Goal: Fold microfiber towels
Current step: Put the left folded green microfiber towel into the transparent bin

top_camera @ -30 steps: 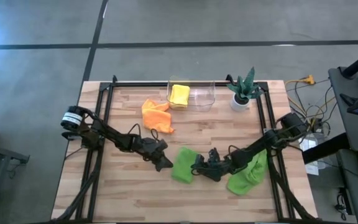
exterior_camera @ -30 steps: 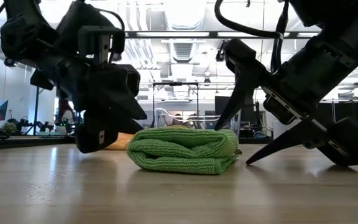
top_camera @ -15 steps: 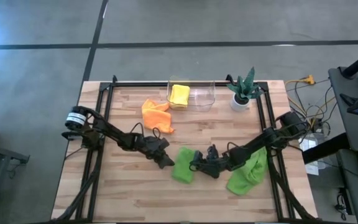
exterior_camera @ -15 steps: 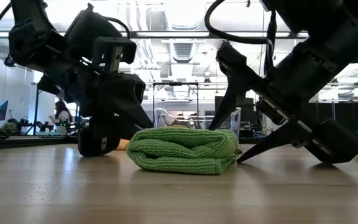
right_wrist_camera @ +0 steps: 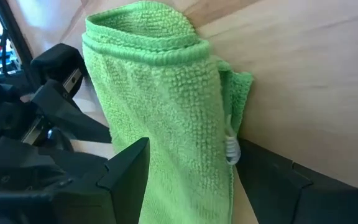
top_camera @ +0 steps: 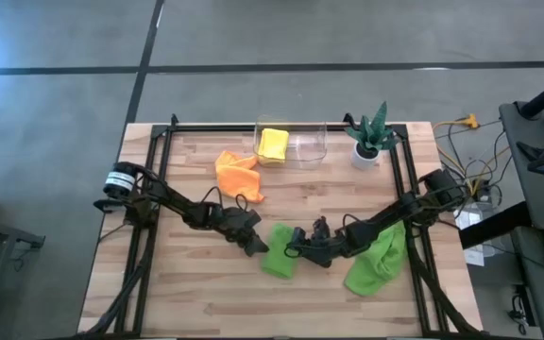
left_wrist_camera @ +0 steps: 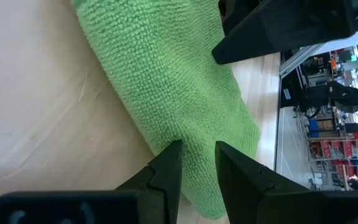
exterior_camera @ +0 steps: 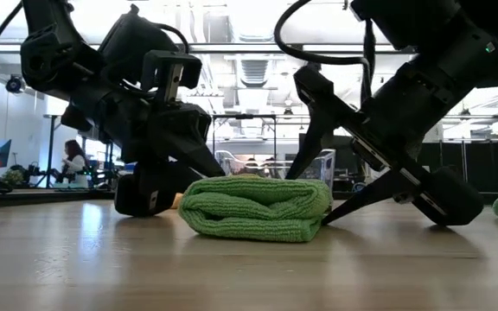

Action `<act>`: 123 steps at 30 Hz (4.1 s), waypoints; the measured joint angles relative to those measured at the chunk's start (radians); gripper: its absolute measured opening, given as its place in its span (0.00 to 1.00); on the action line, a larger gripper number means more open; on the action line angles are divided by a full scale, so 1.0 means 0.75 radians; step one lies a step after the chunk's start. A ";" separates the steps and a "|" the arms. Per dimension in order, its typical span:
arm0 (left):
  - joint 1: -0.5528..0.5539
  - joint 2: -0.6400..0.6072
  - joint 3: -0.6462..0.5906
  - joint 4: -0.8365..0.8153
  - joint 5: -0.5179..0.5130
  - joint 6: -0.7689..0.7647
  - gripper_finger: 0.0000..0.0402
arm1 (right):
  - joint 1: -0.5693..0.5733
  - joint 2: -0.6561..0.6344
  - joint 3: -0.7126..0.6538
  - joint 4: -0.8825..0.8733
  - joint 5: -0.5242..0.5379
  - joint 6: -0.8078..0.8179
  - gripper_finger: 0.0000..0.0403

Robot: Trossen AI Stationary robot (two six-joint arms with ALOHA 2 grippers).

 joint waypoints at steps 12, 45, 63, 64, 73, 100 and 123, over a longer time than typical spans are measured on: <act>0.005 0.009 0.013 0.002 0.005 -0.003 0.20 | -0.008 0.070 0.073 -0.068 -0.091 0.006 0.49; 0.006 -0.046 -0.007 0.003 0.095 0.000 0.20 | -0.010 0.016 0.138 -0.148 -0.178 -0.350 0.02; 0.014 -0.212 -0.078 0.001 0.071 0.014 0.20 | -0.069 -0.258 0.141 -0.374 -0.106 -0.643 0.02; 0.015 -0.213 -0.080 0.001 0.070 0.014 0.20 | -0.075 -0.274 0.142 -0.387 -0.099 -0.657 0.02; 0.015 -0.242 -0.102 0.002 0.067 0.016 0.20 | -0.152 -0.418 0.143 -0.473 -0.050 -0.867 0.02; 0.015 -1.079 -0.504 -0.014 -0.175 0.174 0.20 | -0.872 -0.536 0.412 -0.562 -0.253 -1.626 0.02; 0.015 -1.100 -0.508 -0.002 -0.518 0.216 0.20 | -1.280 -0.231 0.565 -0.731 -0.633 -1.815 0.02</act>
